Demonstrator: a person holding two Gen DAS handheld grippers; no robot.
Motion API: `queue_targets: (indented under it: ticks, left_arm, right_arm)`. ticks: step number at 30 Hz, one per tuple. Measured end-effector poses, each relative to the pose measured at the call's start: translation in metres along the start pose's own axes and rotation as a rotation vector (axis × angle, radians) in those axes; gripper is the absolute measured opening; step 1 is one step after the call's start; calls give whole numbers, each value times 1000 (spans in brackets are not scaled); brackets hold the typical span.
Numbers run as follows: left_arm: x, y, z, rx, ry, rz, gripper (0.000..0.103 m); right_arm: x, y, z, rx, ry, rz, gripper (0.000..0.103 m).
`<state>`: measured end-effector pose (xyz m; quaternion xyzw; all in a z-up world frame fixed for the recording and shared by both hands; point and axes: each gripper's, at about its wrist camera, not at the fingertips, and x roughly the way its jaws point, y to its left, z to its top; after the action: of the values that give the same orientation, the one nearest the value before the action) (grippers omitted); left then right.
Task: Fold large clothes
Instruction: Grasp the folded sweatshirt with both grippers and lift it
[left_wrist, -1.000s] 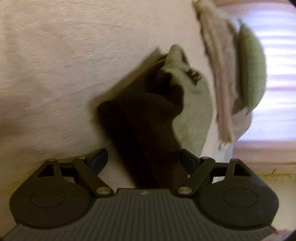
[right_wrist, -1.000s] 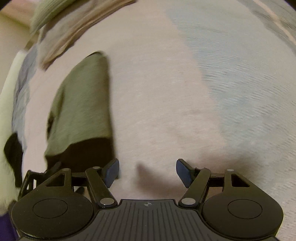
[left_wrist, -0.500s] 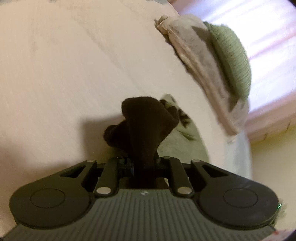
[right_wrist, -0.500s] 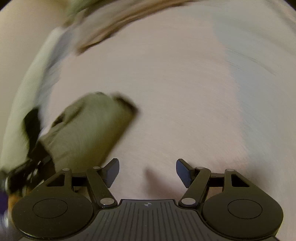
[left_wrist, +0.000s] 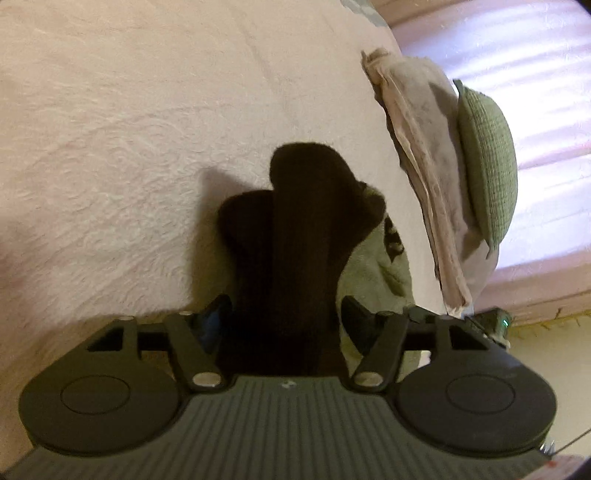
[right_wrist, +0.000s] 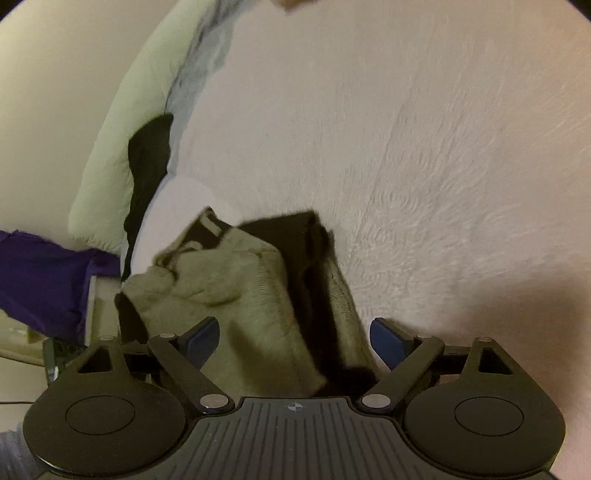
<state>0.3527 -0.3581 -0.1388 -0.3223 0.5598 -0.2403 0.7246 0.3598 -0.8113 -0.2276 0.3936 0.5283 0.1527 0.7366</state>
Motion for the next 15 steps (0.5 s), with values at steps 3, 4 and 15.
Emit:
queue_targets:
  ticks: [3, 4, 15]
  left_arm:
    - [15, 5, 15, -5, 35, -46, 37]
    - [22, 3, 18, 0, 45, -64, 23]
    - [21, -129, 44, 404, 301, -62, 14]
  right_arm:
    - [18, 2, 3, -6, -1, 33, 63]
    - [23, 5, 1, -21, 5, 31, 44]
    - [-97, 23, -150, 311, -471, 70, 17]
